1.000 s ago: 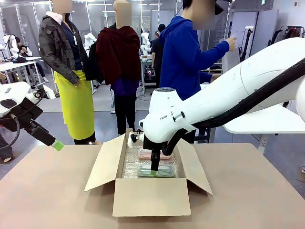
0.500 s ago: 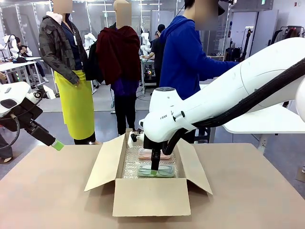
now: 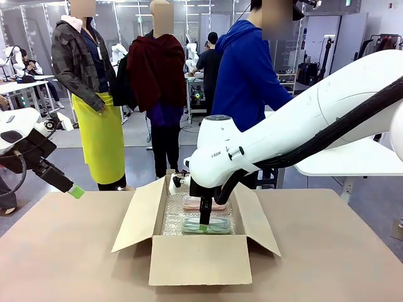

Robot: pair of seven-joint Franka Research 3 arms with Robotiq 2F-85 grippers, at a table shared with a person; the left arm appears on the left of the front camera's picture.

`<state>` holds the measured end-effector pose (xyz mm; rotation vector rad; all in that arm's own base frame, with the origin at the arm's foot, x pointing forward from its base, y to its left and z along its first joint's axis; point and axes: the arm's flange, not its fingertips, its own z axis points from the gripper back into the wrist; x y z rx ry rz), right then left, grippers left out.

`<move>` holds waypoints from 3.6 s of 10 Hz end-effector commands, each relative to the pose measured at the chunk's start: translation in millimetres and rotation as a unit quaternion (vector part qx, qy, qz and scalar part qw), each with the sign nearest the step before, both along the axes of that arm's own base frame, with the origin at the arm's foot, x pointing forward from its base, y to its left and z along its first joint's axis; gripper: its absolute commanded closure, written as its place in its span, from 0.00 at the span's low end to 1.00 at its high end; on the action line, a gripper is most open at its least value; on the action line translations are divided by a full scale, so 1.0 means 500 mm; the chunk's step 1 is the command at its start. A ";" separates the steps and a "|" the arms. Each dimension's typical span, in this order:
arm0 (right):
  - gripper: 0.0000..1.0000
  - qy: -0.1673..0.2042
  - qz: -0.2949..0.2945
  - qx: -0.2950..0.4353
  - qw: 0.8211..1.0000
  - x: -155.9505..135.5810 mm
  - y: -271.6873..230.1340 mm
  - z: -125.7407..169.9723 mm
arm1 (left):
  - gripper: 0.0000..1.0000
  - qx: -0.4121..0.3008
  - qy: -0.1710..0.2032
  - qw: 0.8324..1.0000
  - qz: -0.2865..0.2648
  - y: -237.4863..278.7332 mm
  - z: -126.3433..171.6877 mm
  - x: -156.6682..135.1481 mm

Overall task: Pack the glasses set securely to prepare it for shipping.
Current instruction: Position the Package Box on the left side of the table.

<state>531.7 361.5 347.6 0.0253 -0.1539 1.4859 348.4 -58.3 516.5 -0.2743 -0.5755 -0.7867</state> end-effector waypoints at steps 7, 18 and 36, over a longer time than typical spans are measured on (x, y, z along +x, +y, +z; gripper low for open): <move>0.00 0.000 0.000 0.000 1.000 0.000 0.000 0.000 | 0.00 -0.007 -0.002 1.000 -0.004 0.003 0.001 0.000; 0.00 -0.076 -0.320 0.222 0.918 -0.300 -0.575 0.271 | 0.00 -0.007 -0.002 1.000 -0.004 0.003 0.001 0.000; 0.00 -0.047 -0.349 0.220 0.910 -0.314 -0.646 0.263 | 0.00 -0.349 0.260 0.894 0.108 0.073 -0.371 0.318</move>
